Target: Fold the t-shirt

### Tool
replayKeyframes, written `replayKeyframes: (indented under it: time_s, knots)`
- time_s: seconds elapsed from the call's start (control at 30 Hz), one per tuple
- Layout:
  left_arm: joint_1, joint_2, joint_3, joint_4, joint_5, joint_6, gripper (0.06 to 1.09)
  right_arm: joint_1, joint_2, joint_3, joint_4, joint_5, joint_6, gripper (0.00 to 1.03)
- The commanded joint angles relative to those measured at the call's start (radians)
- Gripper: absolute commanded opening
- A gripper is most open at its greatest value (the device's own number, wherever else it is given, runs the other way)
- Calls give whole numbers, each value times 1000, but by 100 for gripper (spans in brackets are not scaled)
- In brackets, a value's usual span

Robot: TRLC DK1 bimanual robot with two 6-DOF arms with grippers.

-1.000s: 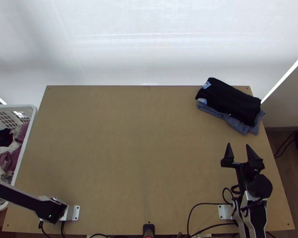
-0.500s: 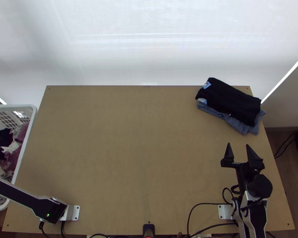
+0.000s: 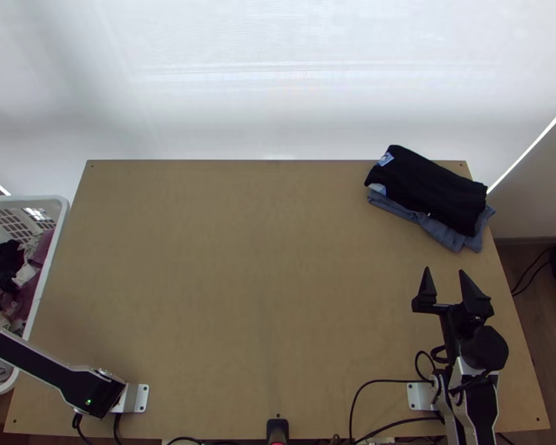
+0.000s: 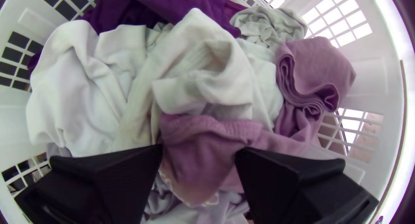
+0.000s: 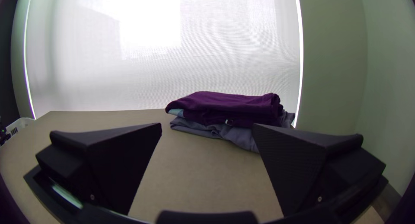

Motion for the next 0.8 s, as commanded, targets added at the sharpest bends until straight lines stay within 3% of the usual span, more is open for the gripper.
replayKeyframes:
  time_s: [0.0,0.03,0.07,0.27,0.57,0.77]
  knots:
    - [-3,34,14,56,12,17,37,-4,-3,-10,16,4,-4,98]
    - [-1,23,14,71,12,19,18,-4,-3,-10,16,4,-4,98]
    - [-1,9,17,76,12,20,10,-4,-3,-10,16,4,-4,98]
    - [-3,-193,8,47,106,2,10,-4,-3,-10,16,4,-4,98]
    - [-10,-482,132,-7,256,-153,10,-4,-3,-10,16,4,-4,98]
    - [-9,-581,277,-5,286,-261,10,-4,-3,-10,16,6,-4,98]
